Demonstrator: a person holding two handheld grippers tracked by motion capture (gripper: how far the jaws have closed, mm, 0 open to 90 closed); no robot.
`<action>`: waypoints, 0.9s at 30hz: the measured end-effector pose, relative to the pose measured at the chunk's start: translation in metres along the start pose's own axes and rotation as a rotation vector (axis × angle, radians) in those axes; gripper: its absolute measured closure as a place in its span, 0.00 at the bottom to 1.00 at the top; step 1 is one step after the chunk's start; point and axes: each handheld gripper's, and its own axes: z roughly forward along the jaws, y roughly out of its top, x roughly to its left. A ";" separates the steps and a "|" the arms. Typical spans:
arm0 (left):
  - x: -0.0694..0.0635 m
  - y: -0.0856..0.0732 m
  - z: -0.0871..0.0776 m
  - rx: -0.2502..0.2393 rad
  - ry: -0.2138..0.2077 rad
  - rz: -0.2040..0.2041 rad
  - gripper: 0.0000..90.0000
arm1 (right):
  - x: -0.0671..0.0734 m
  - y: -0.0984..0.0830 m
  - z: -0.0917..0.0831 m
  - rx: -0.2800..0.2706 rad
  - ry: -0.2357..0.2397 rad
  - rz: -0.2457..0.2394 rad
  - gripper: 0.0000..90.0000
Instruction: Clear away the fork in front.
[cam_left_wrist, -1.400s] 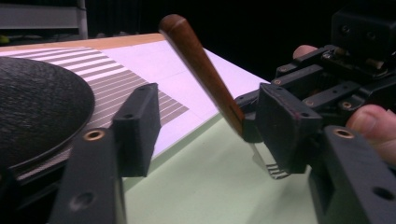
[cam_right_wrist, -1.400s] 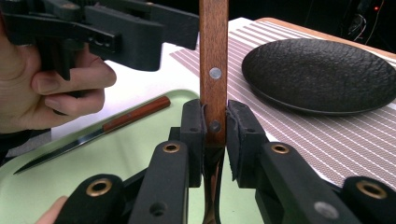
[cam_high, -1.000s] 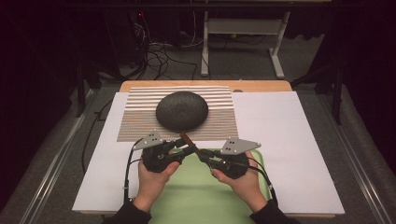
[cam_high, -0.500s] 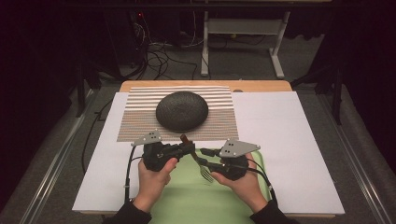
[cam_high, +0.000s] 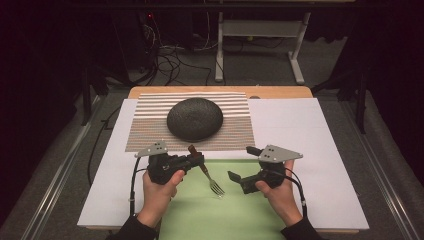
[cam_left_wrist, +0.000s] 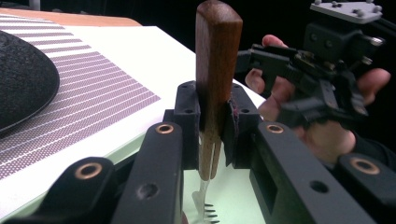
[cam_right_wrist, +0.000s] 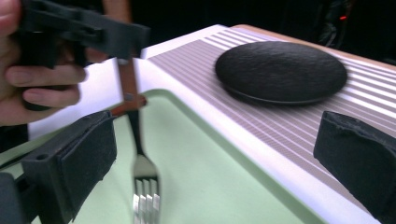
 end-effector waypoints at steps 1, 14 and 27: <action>0.000 0.000 -0.001 0.000 0.000 0.000 0.83 | -0.003 -0.002 -0.004 -0.005 -0.016 0.004 0.00; 0.007 -0.005 -0.021 -0.008 -0.027 -0.022 0.84 | -0.041 -0.028 -0.045 -0.054 -0.176 0.047 0.00; 0.016 -0.011 -0.036 -0.012 -0.091 -0.082 0.84 | -0.072 -0.057 -0.084 -0.095 -0.302 0.101 0.00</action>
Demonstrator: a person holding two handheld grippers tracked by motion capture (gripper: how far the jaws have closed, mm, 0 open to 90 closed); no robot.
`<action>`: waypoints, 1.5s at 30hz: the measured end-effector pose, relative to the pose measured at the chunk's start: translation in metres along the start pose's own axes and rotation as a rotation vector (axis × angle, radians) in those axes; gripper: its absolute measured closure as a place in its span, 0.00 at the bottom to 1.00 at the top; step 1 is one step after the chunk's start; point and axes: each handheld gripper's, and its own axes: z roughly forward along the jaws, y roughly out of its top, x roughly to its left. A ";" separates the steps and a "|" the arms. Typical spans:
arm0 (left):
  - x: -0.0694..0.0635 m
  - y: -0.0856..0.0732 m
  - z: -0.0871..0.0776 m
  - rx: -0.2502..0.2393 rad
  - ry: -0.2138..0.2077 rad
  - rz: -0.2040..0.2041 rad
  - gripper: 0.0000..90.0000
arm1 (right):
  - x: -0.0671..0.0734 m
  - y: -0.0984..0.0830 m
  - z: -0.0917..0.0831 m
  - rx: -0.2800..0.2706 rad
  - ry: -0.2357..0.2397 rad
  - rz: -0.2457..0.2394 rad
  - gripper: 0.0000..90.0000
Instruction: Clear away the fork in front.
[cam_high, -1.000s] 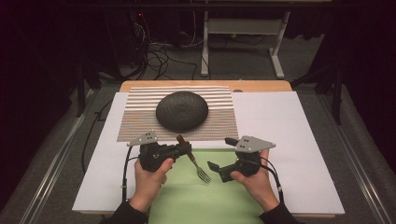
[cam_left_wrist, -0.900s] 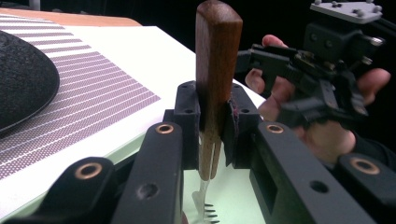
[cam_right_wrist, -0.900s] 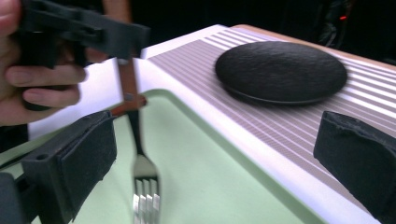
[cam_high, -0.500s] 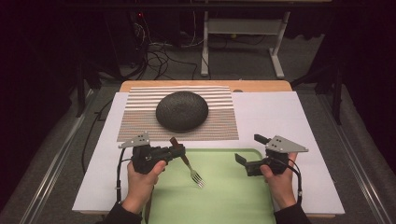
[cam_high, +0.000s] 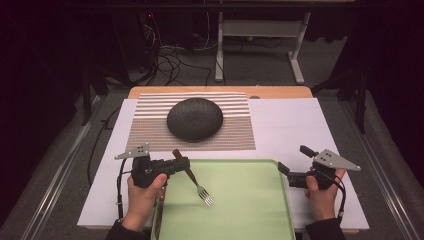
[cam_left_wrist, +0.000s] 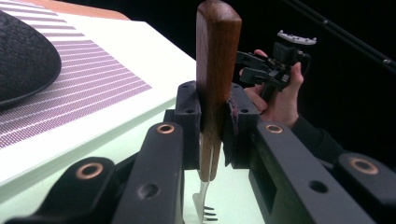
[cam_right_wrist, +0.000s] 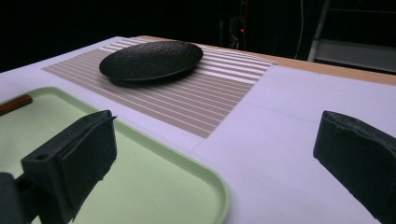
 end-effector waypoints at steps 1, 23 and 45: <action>0.001 0.000 0.000 0.009 -0.001 -0.005 0.84 | -0.003 -0.001 -0.002 0.000 -0.011 0.004 0.00; 0.010 -0.007 -0.009 0.133 -0.059 -0.071 0.84 | -0.026 -0.016 -0.014 0.021 -0.109 0.002 0.00; 0.020 -0.017 0.009 0.292 0.141 -0.023 0.70 | -0.034 -0.021 -0.016 0.006 -0.122 0.006 0.01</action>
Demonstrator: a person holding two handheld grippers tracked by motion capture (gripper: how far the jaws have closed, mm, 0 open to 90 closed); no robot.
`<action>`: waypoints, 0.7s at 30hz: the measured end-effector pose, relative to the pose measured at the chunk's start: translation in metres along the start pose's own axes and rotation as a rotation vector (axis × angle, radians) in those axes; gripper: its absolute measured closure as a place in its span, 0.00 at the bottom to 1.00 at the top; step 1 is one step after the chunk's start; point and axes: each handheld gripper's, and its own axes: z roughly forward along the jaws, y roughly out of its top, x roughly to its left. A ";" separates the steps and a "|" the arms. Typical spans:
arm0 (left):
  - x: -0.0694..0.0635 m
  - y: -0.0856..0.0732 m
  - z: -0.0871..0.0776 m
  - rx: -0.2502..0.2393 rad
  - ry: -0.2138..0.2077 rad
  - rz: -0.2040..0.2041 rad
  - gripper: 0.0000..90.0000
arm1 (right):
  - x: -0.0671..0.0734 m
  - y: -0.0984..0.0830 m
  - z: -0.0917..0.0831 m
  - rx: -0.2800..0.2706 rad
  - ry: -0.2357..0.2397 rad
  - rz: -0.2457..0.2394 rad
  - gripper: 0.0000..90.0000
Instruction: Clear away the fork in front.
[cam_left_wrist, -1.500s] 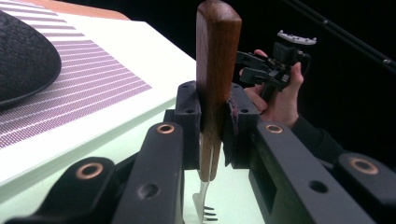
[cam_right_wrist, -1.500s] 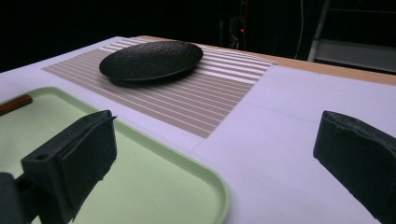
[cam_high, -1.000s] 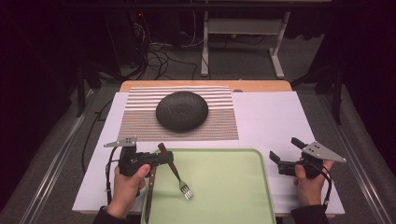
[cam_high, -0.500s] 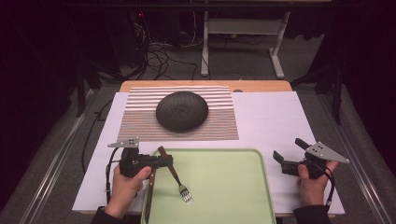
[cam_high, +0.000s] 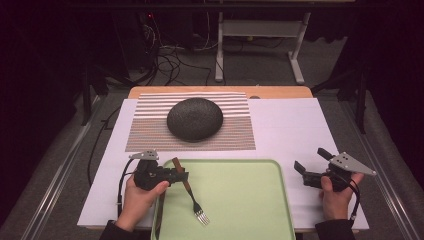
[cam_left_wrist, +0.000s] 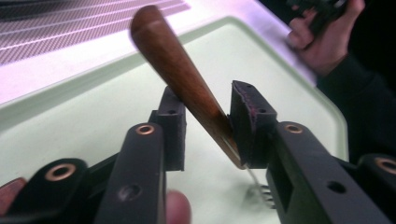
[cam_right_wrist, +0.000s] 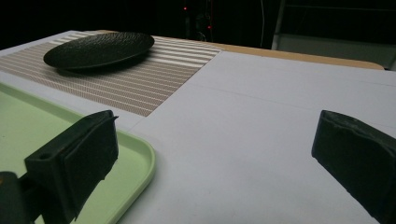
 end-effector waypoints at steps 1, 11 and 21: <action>0.000 0.000 0.001 0.006 0.012 0.002 0.69 | 0.001 0.000 0.000 0.005 0.001 0.000 0.01; 0.000 -0.003 0.015 0.121 0.094 0.021 0.57 | 0.001 -0.001 0.002 0.006 0.003 -0.001 0.02; -0.006 -0.004 0.024 0.188 0.185 0.054 0.51 | 0.001 -0.001 0.003 0.008 0.003 -0.004 0.02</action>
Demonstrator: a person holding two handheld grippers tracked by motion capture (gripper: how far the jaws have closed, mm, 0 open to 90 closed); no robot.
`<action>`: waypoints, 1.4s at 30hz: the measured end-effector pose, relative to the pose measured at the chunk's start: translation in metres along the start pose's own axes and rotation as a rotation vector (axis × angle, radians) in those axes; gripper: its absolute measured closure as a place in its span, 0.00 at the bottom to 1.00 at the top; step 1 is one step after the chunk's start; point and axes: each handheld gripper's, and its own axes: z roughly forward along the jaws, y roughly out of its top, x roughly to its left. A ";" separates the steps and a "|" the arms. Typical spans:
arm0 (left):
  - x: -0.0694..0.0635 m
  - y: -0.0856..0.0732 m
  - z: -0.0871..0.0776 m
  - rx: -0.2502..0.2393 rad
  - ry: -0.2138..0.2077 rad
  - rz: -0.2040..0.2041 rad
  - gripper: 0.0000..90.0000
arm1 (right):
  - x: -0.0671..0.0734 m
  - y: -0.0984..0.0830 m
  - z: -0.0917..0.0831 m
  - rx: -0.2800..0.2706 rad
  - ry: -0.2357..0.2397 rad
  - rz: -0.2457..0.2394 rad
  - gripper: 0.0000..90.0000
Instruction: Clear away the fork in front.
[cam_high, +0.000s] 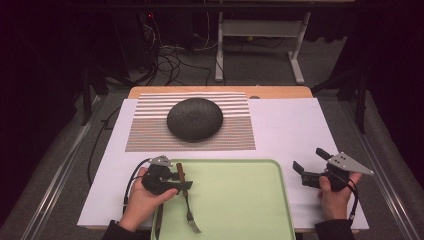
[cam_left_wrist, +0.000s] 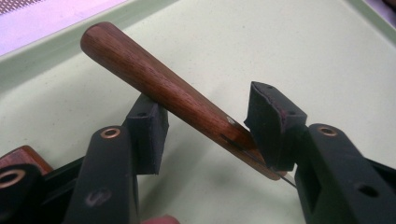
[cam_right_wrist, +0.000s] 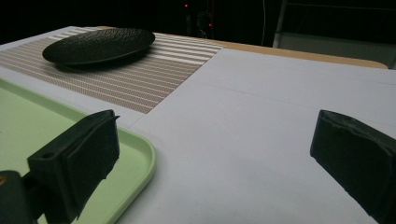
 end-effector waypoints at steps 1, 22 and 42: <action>-0.001 0.000 0.000 0.005 0.011 0.006 0.51 | 0.000 0.000 0.000 0.000 -0.001 -0.002 0.02; -0.017 -0.005 0.012 0.080 0.230 0.142 0.41 | 0.000 0.000 0.000 0.001 0.000 0.004 0.02; -0.038 -0.013 0.014 0.093 0.126 0.171 0.96 | -0.001 -0.001 0.000 0.001 0.000 0.006 0.02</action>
